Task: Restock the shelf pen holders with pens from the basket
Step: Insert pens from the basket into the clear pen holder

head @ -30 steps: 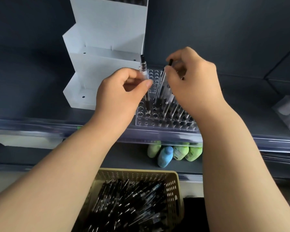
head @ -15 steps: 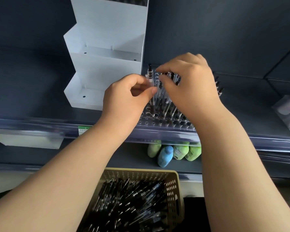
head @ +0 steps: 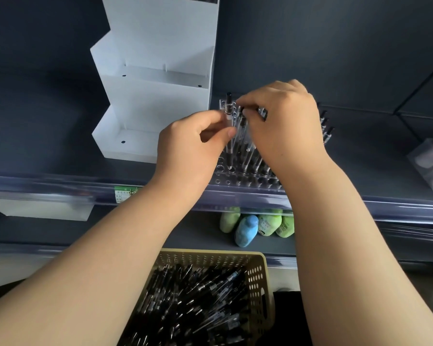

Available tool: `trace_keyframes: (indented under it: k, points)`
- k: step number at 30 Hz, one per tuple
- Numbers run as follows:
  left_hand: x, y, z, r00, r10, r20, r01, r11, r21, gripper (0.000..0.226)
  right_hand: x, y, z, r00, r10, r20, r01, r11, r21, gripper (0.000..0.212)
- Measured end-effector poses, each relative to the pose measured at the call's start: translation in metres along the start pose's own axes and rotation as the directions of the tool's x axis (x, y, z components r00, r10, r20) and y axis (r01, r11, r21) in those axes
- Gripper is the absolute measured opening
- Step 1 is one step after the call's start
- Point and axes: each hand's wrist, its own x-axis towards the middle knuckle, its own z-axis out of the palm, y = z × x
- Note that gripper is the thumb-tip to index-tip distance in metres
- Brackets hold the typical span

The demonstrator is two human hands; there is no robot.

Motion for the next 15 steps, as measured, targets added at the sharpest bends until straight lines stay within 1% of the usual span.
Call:
trace_keyframes:
  k: [5, 7, 15]
  points:
    - [-0.001, -0.002, 0.004, 0.999, 0.036, 0.000, -0.036, 0.999, 0.036, 0.011, -0.001, -0.003, 0.009, 0.991, -0.079, -0.110, 0.077, 0.997, -0.026, 0.018]
    - [-0.001, -0.004, 0.006, 0.999, 0.048, 0.003, -0.048, 0.998, 0.045, 0.010, -0.001, -0.003, 0.010, 0.989, -0.084, -0.121, 0.080, 0.996, -0.034, 0.018]
    - [-0.001, -0.011, 0.015, 0.992, 0.106, 0.067, -0.116, 0.978, 0.172, 0.021, 0.000, -0.002, -0.001, 0.992, 0.022, -0.122, -0.017, 0.999, 0.041, 0.021]
